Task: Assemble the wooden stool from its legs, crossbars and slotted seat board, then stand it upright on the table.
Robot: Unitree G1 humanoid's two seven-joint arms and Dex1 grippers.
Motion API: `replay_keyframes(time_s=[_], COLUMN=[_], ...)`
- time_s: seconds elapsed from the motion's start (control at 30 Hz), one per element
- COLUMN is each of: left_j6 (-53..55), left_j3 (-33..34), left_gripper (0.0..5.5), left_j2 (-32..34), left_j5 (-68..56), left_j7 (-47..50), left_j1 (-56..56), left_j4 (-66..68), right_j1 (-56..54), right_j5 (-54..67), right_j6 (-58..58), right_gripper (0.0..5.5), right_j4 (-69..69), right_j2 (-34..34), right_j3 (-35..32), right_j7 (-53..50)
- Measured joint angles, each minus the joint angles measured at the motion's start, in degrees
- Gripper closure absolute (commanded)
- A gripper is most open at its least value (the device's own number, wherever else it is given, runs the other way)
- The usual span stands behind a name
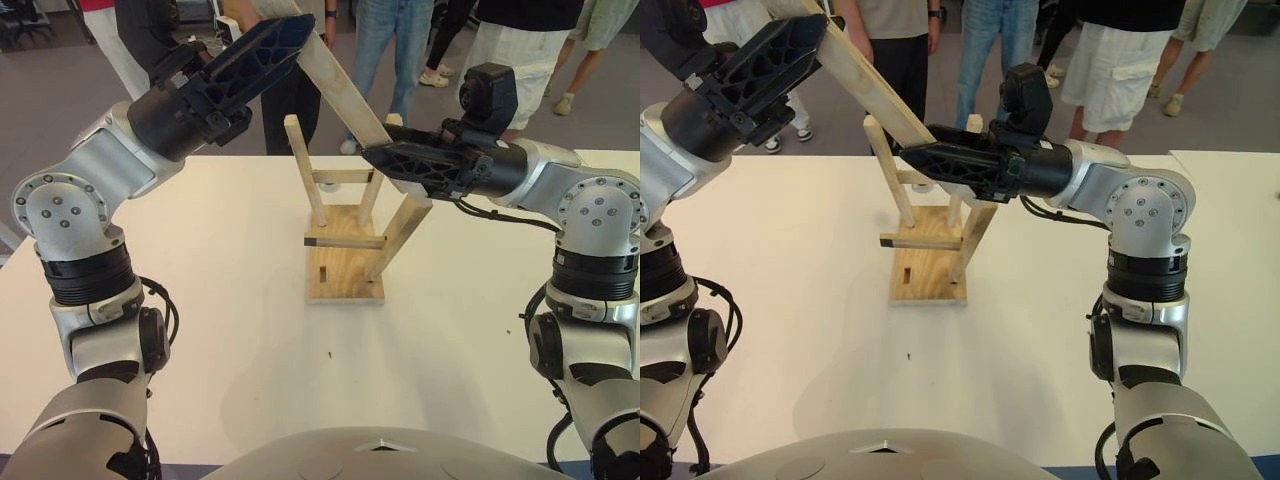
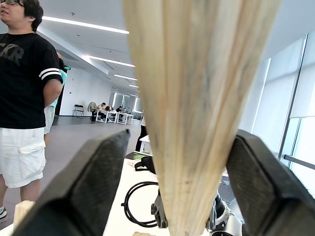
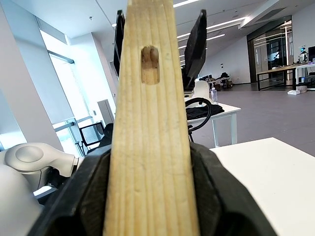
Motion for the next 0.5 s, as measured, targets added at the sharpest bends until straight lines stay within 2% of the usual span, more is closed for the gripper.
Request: replay_keyframes(time_s=[0.13,0.37,0.4,0.5], left_j6=[0.00,0.03,0.04,-0.83], left_j3=[0.07,0.09,0.06,1.07], left_gripper=[3.41,3.47,3.47,3.47], left_j2=[-0.29,-0.30,-0.30,0.14], left_j5=[-0.08,-0.51,-0.39,1.16], left_j7=[0.06,0.02,0.00,-0.06], left_j1=[0.01,0.17,0.30,0.35], left_j4=[-0.26,-0.25,-0.21,1.20], right_j1=[0.03,0.03,0.03,-0.11], right_j5=[-1.09,-2.70,-3.16,-4.50], right_j6=[-0.39,-1.38,-1.39,-3.08], right_gripper=[3.44,3.44,3.07,2.61], right_j4=[0.06,0.21,0.49,2.73], right_j2=[-0.22,-0.23,-0.20,0.03], right_j3=[0.05,0.28,0.34,-0.27], right_j7=[0.16,1.58,1.49,-0.18])
